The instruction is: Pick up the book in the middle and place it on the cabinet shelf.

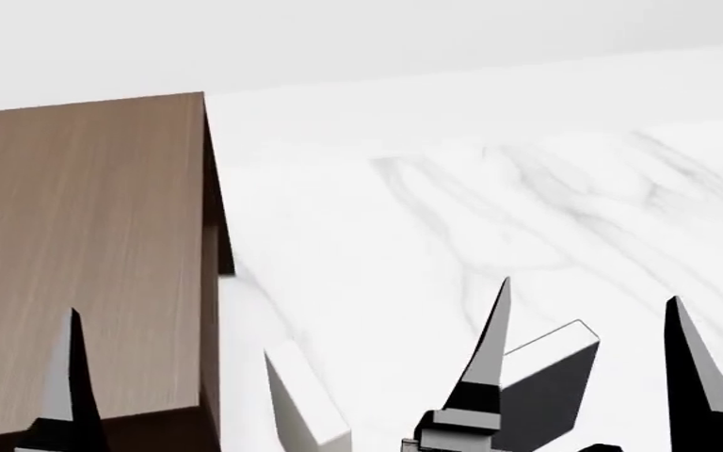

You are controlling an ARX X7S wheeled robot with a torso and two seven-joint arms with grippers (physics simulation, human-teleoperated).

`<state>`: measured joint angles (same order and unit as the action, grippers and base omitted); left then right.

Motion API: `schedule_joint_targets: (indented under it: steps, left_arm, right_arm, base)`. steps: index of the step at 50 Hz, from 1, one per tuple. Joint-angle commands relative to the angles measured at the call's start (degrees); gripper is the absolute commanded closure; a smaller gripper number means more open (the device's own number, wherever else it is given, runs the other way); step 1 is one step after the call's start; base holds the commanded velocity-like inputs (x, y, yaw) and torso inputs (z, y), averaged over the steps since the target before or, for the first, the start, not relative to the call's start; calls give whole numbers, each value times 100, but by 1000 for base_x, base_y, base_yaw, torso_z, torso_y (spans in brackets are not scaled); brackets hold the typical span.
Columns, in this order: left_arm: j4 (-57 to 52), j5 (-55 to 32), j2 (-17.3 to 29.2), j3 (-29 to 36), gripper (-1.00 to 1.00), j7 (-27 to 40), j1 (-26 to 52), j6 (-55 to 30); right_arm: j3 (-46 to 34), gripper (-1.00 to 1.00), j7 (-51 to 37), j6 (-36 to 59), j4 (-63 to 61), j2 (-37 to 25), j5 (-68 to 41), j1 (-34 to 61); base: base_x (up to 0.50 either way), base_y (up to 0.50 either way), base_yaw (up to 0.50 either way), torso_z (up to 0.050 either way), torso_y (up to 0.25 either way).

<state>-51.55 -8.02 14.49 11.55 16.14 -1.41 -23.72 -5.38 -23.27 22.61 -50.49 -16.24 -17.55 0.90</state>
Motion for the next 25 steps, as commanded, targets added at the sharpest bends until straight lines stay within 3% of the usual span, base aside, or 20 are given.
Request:
schedule_joint_targets:
  steps: [1, 25]
  left_arm:
    - [27, -192, 6, -96, -100, 0, -42, 115]
    - [-40, -277, 81, -73, -100, 78, -25, 90]
  right_arm:
    - [-103, -100, -142, 142, -4, -72, 96, 56]
    - [-148, -100, -288, 164, -10, -150, 48, 78]
  base:
    - [0, 0, 0, 50, 0]
    - [0, 0, 0, 50, 0]
